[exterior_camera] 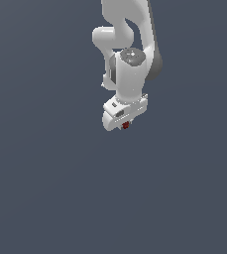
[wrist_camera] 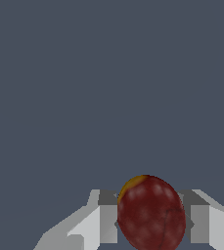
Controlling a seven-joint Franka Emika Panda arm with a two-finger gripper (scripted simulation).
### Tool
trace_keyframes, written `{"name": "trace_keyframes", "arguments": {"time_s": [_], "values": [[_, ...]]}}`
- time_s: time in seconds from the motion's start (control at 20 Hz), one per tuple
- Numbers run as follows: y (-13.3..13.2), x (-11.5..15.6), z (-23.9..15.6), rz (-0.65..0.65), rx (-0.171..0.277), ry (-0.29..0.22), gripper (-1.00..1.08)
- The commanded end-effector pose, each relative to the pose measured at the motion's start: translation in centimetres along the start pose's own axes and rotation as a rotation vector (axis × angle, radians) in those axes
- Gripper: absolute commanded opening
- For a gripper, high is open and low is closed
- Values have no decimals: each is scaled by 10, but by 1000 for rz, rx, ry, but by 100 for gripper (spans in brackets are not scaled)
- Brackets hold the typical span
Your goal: Pick up the object and move it to a goal position.
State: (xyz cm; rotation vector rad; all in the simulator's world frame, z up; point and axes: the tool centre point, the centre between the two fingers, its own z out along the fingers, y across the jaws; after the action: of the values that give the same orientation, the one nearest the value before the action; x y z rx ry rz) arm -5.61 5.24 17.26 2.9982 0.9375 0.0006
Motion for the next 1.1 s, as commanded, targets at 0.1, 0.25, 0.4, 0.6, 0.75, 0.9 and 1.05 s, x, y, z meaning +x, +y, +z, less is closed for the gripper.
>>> {"name": "trace_keyframes", "arguments": {"time_s": [0.1, 0.25, 0.4, 0.6, 0.75, 0.9, 1.05], "values": [[5, -3, -51, -1, 1, 0, -100], [9, -5, -83, -1, 2, 1, -100], [13, -7, -115, -1, 2, 1, -100], [18, -9, -156, -1, 2, 1, -100], [22, -10, -187, -1, 2, 1, -100], [26, -11, -218, -1, 2, 1, -100], [30, -12, -246, 0, 1, 0, -100]]}}
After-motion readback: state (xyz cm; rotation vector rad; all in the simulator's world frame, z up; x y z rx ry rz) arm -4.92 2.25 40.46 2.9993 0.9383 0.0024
